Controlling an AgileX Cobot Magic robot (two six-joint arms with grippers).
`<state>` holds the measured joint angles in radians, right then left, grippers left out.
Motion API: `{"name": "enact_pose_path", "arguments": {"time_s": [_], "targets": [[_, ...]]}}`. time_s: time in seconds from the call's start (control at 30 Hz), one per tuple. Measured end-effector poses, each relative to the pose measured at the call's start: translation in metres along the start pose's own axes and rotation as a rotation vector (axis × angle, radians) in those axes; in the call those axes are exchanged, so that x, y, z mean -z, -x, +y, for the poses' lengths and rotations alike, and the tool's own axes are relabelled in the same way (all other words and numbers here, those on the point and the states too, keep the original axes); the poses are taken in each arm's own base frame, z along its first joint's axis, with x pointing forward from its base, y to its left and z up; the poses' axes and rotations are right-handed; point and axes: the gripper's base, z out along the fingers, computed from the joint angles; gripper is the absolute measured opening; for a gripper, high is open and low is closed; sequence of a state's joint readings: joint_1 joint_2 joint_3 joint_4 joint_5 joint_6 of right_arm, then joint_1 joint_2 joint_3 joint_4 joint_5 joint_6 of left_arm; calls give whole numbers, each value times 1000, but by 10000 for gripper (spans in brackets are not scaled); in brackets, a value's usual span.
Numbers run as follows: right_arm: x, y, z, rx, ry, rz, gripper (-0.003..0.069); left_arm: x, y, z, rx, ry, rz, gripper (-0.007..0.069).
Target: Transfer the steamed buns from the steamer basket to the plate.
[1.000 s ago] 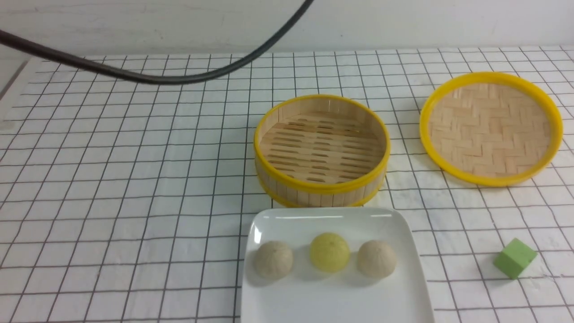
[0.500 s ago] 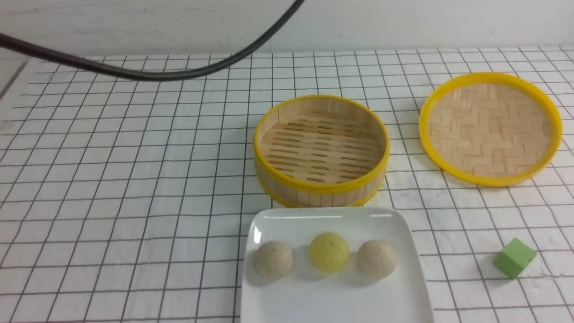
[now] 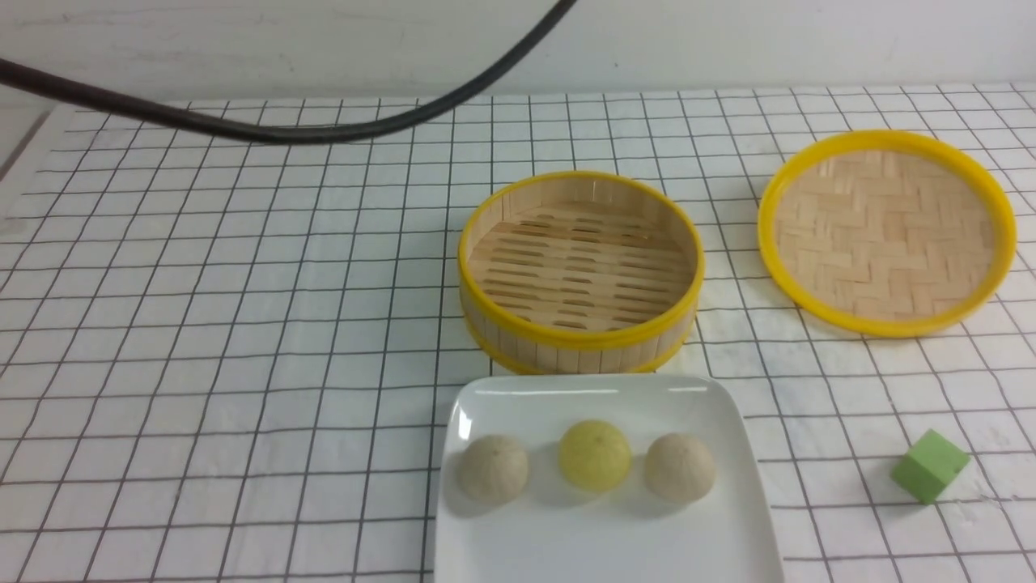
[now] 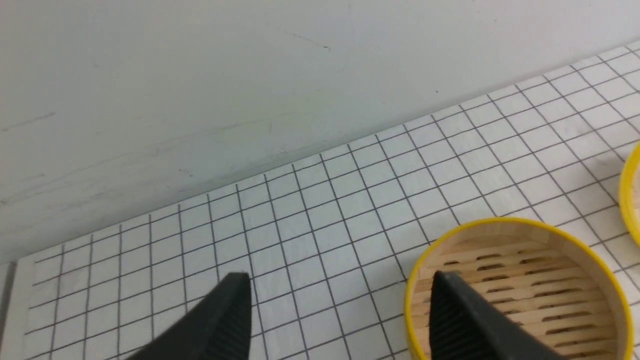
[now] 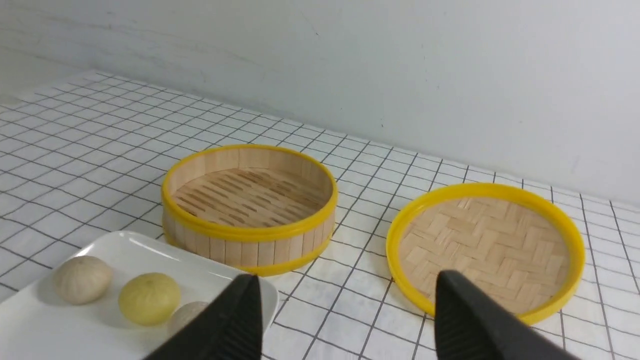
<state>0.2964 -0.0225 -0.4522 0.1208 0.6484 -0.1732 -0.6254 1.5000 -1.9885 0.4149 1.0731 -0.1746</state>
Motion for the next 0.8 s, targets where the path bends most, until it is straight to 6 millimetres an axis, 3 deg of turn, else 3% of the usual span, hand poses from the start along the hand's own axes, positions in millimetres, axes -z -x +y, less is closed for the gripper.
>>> {"name": "enact_pose_path", "arguments": {"time_s": [0.2, 0.43, 0.53, 0.57, 0.6, 0.63, 0.8], "targets": [[-16, -23, -2, 18, -22, 36, 434, 5, -1, 4, -22, 24, 14, 480], [-18, -24, -2, 18, -26, 21, 373, 54, -2, 27, -2, 76, -28, 437], [-18, -24, -2, 18, -26, 21, 333, 106, -3, 47, 48, 81, -129, 407], [-18, -24, -2, 18, -26, 21, 328, 106, -3, 47, 50, 81, -129, 405], [-18, -24, -2, 18, -26, 21, 311, 127, -6, 55, 74, 85, -152, 398], [-18, -24, -2, 18, -26, 21, 309, 132, -7, 57, 79, 86, -160, 398], [-18, -24, -2, 18, -26, 21, 239, 194, -25, 81, 141, 90, -247, 392]]}}
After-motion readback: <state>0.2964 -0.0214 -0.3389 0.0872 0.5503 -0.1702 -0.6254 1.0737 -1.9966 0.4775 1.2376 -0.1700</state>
